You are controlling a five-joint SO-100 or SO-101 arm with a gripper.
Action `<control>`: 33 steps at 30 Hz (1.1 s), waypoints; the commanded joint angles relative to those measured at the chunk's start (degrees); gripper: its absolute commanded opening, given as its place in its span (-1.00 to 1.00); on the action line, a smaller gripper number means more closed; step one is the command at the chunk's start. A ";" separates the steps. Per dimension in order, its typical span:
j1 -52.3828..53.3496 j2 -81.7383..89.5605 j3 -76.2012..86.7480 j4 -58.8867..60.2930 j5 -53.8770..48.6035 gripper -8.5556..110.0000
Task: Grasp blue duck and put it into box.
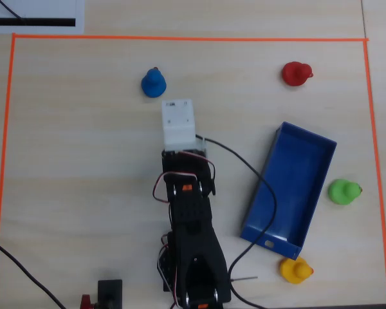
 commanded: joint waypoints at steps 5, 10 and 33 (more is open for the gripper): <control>0.97 -43.24 -41.13 -10.63 -13.97 -0.44; 1.67 -59.15 -54.93 -14.24 -14.24 -0.39; -3.60 -73.56 -64.95 -13.54 -7.82 -0.37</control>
